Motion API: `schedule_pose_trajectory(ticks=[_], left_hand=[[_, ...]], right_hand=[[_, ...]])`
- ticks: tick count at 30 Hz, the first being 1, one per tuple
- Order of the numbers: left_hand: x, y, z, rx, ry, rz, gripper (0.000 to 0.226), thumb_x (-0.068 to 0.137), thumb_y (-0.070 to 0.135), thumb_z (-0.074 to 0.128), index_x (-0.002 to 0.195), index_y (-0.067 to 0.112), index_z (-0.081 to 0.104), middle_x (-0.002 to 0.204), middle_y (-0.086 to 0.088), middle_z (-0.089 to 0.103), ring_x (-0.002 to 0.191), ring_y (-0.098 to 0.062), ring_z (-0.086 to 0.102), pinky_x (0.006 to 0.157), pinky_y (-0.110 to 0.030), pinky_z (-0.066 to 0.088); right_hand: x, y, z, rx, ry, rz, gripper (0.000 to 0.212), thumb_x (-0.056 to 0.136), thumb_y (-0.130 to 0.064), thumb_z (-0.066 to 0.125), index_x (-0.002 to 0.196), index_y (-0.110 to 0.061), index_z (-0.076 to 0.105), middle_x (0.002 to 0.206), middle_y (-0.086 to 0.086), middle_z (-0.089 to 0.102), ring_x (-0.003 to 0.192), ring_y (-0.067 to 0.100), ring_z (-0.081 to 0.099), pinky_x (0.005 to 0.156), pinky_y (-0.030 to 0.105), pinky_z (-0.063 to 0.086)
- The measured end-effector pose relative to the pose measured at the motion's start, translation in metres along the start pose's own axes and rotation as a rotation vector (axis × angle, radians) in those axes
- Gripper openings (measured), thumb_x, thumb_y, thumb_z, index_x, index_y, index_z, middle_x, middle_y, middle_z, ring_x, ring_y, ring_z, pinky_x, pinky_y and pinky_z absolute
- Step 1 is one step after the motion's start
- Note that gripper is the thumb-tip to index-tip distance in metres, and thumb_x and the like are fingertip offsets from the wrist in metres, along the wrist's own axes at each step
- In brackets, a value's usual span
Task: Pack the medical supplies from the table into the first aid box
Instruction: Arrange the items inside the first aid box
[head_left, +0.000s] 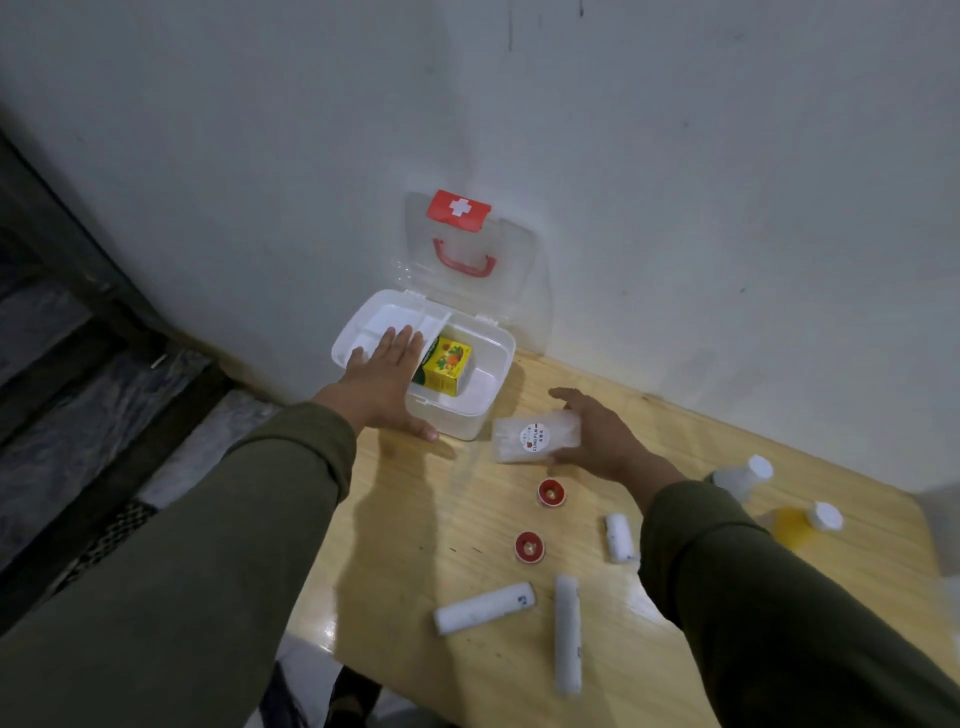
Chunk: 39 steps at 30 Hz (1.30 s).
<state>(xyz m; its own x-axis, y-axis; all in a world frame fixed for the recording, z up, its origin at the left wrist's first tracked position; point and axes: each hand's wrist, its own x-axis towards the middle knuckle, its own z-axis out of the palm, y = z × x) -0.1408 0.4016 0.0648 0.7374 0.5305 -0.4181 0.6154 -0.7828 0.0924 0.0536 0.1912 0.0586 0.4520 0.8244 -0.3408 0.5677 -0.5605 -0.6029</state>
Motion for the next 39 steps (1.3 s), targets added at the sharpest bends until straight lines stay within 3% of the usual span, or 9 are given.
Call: schedule_pose_trajectory(ticks=[4, 8, 12, 18, 22, 26, 30, 34, 39], left_hand=[[0.000, -0.001, -0.004, -0.032, -0.008, 0.021, 0.137, 0.061, 0.071, 0.069, 0.146, 0.014, -0.022, 0.157, -0.005, -0.024, 0.145, -0.024, -0.020, 0.117, -0.054, 0.002], [0.001, -0.007, -0.010, -0.026, 0.007, 0.066, 0.135, 0.060, 0.071, 0.069, 0.148, 0.016, -0.018, 0.159, -0.005, -0.018, 0.147, -0.023, -0.014, 0.116, -0.056, 0.005], [0.003, -0.020, -0.019, 0.035, 0.049, 0.134, 0.135, 0.057, 0.075, 0.068, 0.149, 0.017, -0.013, 0.160, -0.002, -0.012, 0.147, -0.022, -0.011, 0.115, -0.058, 0.007], [0.017, -0.043, -0.028, 0.110, 0.020, 0.222, 0.139, 0.055, 0.080, 0.064, 0.149, 0.015, -0.015, 0.159, -0.002, -0.018, 0.146, -0.023, -0.017, 0.115, -0.057, 0.002], [0.029, -0.055, -0.027, 0.137, 0.008, 0.292, 0.141, 0.054, 0.082, 0.061, 0.148, 0.012, -0.017, 0.158, -0.005, -0.021, 0.145, -0.025, -0.021, 0.115, -0.058, -0.001], [0.033, -0.056, -0.023, 0.171, -0.012, 0.322, 0.140, 0.055, 0.084, 0.059, 0.148, 0.012, -0.017, 0.158, -0.007, -0.020, 0.145, -0.027, -0.021, 0.112, -0.061, -0.007], [0.036, -0.057, -0.022, 0.174, -0.015, 0.326, 0.140, 0.054, 0.086, 0.057, 0.149, 0.013, -0.016, 0.159, -0.007, -0.017, 0.146, -0.027, -0.018, 0.110, -0.063, -0.009], [0.037, -0.058, -0.020, 0.155, -0.012, 0.338, 0.142, 0.052, 0.086, 0.057, 0.148, 0.012, -0.016, 0.159, -0.008, -0.017, 0.146, -0.028, -0.017, 0.110, -0.064, -0.010], [0.037, -0.059, -0.018, 0.144, 0.008, 0.341, 0.142, 0.052, 0.087, 0.057, 0.149, 0.014, -0.016, 0.159, -0.007, -0.015, 0.146, -0.028, -0.018, 0.109, -0.062, -0.013]], right_hand=[[-0.014, -0.003, -0.007, 0.084, 0.114, 0.063, 0.087, 0.069, -0.023, 0.082, 0.142, -0.019, 0.035, 0.146, 0.010, 0.040, 0.131, 0.029, 0.040, 0.109, 0.039, 0.036], [-0.033, -0.018, -0.013, 0.214, 0.290, 0.120, 0.089, 0.064, -0.029, 0.085, 0.140, -0.018, 0.040, 0.143, 0.010, 0.045, 0.123, 0.029, 0.051, 0.107, 0.042, 0.040], [-0.051, -0.036, -0.019, 0.308, 0.437, 0.119, 0.087, 0.066, -0.029, 0.084, 0.140, -0.018, 0.040, 0.145, 0.008, 0.043, 0.108, 0.019, 0.055, 0.097, 0.030, 0.043], [-0.063, -0.067, -0.014, 0.447, 0.572, 0.151, 0.086, 0.068, -0.025, 0.082, 0.141, -0.020, 0.037, 0.148, 0.011, 0.039, 0.123, 0.031, 0.053, 0.102, 0.044, 0.046], [-0.050, -0.095, -0.003, 0.461, 0.560, 0.160, 0.089, 0.065, -0.026, 0.084, 0.141, -0.023, 0.037, 0.145, 0.009, 0.041, 0.113, 0.033, 0.059, 0.098, 0.045, 0.050], [-0.024, -0.122, 0.008, 0.360, 0.504, 0.164, 0.093, 0.061, -0.024, 0.087, 0.140, -0.024, 0.038, 0.139, 0.007, 0.046, 0.105, 0.030, 0.061, 0.091, 0.033, 0.051], [0.002, -0.137, 0.019, 0.238, 0.410, 0.167, 0.092, 0.060, -0.022, 0.087, 0.139, -0.026, 0.039, 0.137, 0.009, 0.050, 0.112, 0.031, 0.057, 0.099, 0.037, 0.047], [0.020, -0.141, 0.036, 0.173, 0.331, 0.162, 0.091, 0.061, -0.024, 0.087, 0.139, -0.026, 0.040, 0.137, 0.008, 0.050, 0.106, 0.028, 0.055, 0.097, 0.033, 0.044], [0.034, -0.148, 0.048, 0.096, 0.263, 0.170, 0.085, 0.065, -0.026, 0.085, 0.138, -0.024, 0.042, 0.140, 0.007, 0.047, 0.122, 0.029, 0.048, 0.101, 0.037, 0.041]])
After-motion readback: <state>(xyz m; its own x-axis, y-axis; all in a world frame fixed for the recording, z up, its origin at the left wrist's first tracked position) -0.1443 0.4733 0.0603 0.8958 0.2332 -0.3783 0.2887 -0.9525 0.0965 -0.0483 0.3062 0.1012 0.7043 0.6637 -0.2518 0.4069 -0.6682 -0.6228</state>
